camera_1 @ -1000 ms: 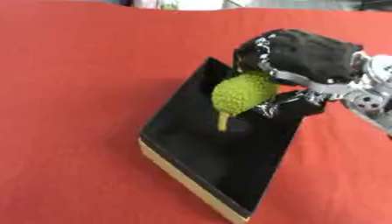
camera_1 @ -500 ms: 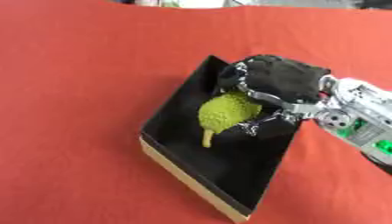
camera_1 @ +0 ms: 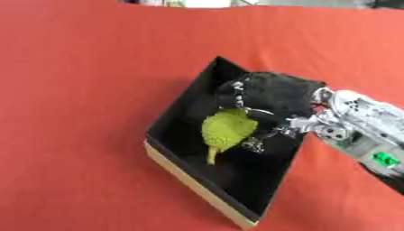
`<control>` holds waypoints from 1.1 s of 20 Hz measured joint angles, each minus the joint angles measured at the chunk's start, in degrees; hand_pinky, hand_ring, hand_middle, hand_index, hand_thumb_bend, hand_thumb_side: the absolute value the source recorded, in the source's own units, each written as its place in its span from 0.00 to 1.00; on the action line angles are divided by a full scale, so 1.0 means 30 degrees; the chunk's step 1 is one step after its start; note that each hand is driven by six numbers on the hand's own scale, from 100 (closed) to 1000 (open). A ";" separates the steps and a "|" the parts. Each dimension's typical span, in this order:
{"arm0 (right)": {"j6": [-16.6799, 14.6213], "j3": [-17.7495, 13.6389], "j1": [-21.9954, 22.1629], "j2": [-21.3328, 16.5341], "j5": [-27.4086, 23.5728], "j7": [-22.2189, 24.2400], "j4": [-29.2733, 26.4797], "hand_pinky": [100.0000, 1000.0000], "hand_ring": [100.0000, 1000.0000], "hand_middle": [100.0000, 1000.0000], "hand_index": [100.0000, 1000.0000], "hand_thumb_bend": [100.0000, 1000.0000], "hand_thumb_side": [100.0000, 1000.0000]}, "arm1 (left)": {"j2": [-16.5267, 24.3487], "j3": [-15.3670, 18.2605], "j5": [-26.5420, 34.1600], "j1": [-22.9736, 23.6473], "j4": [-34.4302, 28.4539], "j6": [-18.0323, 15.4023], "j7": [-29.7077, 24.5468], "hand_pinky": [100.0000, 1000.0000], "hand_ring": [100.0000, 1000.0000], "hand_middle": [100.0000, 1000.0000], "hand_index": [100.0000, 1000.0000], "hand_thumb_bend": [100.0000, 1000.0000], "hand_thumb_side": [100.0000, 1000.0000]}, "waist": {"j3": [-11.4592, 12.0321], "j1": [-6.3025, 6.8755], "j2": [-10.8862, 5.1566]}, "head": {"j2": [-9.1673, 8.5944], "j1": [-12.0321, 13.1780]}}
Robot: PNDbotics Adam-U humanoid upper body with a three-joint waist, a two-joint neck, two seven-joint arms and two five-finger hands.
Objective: Pick up objects on the table and place them in the box.
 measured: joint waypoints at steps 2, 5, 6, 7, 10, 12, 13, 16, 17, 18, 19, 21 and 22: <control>-0.0343 -0.0003 0.0001 0.0036 0.0250 0.0460 0.0000 0.81 0.83 0.84 0.91 0.29 0.00 | -0.0001 0.0000 0.0001 0.0000 0.0000 0.0006 -0.0006 0.63 0.57 0.62 0.76 0.00 0.48 | -0.0011 -0.0004 -0.0009 | 0.0001 0.0002; -0.0926 -0.0148 0.0009 0.0035 0.0416 0.0798 0.0000 0.83 0.85 0.85 0.93 0.32 0.12 | -0.0001 0.0000 0.0002 -0.0002 0.0000 0.0024 -0.0022 0.63 0.57 0.62 0.76 0.00 0.48 | -0.0085 -0.0014 -0.0018 | 0.0001 0.0009; -0.1126 -0.0224 0.0029 0.0033 0.0426 0.0825 0.0000 0.83 0.85 0.85 0.93 0.32 0.13 | -0.0002 0.0001 0.0002 -0.0004 0.0000 0.0027 -0.0024 0.63 0.57 0.62 0.76 0.00 0.48 | -0.0087 -0.0020 -0.0020 | 0.0001 0.0013; -0.1326 -0.0306 0.0056 0.0028 0.0426 0.0819 0.0000 0.83 0.85 0.85 0.93 0.31 0.14 | -0.0002 0.0001 0.0002 -0.0006 0.0000 0.0029 -0.0025 0.63 0.57 0.62 0.76 0.00 0.48 | -0.0088 -0.0031 -0.0021 | 0.0001 0.0017; -0.1807 -0.0630 0.0108 -0.0056 0.0328 0.0591 -0.0001 0.83 0.84 0.84 0.93 0.30 0.13 | -0.0002 0.0001 0.0002 -0.0010 0.0000 0.0038 -0.0024 0.63 0.57 0.62 0.76 0.00 0.48 | -0.0103 -0.0051 -0.0029 | 0.0001 0.0064; -0.2008 -0.0965 0.0146 -0.0202 0.0136 0.0271 -0.0001 0.82 0.83 0.84 0.93 0.27 0.07 | -0.0002 0.0001 0.0002 -0.0011 0.0000 0.0046 -0.0017 0.63 0.57 0.62 0.76 0.00 0.48 | -0.0120 -0.0051 -0.0042 | 0.0001 0.0086; -0.2074 -0.1165 0.0178 -0.0272 -0.0013 0.0024 -0.0001 0.82 0.82 0.83 0.92 0.25 0.04 | -0.0002 0.0001 0.0002 -0.0011 0.0000 0.0049 -0.0015 0.63 0.57 0.62 0.76 0.00 0.48 | -0.0140 -0.0051 -0.0058 | 0.0001 0.0096; -0.2141 -0.2054 0.0129 -0.0361 -0.0690 -0.1072 -0.0001 0.81 0.81 0.81 0.91 0.17 0.00 | -0.0002 0.0001 0.0002 -0.0011 0.0000 0.0059 -0.0005 0.63 0.57 0.62 0.76 0.00 0.48 | -0.0238 -0.0050 -0.0095 | 0.0001 0.0152; -0.2100 -0.2421 0.0079 -0.0362 -0.0987 -0.1533 -0.0001 0.81 0.80 0.79 0.90 0.08 0.00 | -0.0002 0.0002 0.0002 -0.0011 0.0000 0.0062 -0.0001 0.63 0.57 0.62 0.76 0.00 0.48 | -0.0243 -0.0047 -0.0106 | 0.0001 0.0175; -0.2003 -0.2849 0.0076 -0.0362 -0.1356 -0.2052 -0.0001 0.80 0.79 0.78 0.90 0.02 0.00 | -0.0002 0.0004 0.0002 -0.0011 0.0000 0.0067 0.0003 0.63 0.57 0.62 0.76 0.00 0.48 | -0.0265 -0.0044 -0.0110 | 0.0001 0.0214; -0.1849 -0.3328 0.0072 -0.0362 -0.1786 -0.2627 -0.0001 0.80 0.79 0.78 0.90 0.00 0.00 | -0.0002 0.0005 0.0002 -0.0011 0.0000 0.0072 0.0009 0.63 0.57 0.62 0.76 0.00 0.48 | -0.0304 -0.0028 -0.0110 | 0.0000 0.0248; -0.1434 -0.4381 0.0029 -0.0358 -0.2732 -0.3860 -0.0001 0.79 0.77 0.75 0.89 0.00 0.00 | -0.0002 0.0008 0.0001 -0.0003 0.0000 0.0093 0.0031 0.63 0.57 0.62 0.76 0.00 0.48 | -0.0342 0.0021 -0.0110 | -0.0001 0.0293; -0.1143 -0.4921 -0.0024 -0.0337 -0.3176 -0.4494 -0.0001 0.79 0.77 0.75 0.88 0.00 0.00 | -0.0002 0.0009 0.0000 0.0007 0.0000 0.0097 0.0039 0.63 0.57 0.62 0.76 0.00 0.48 | -0.0348 0.0032 -0.0110 | -0.0001 0.0330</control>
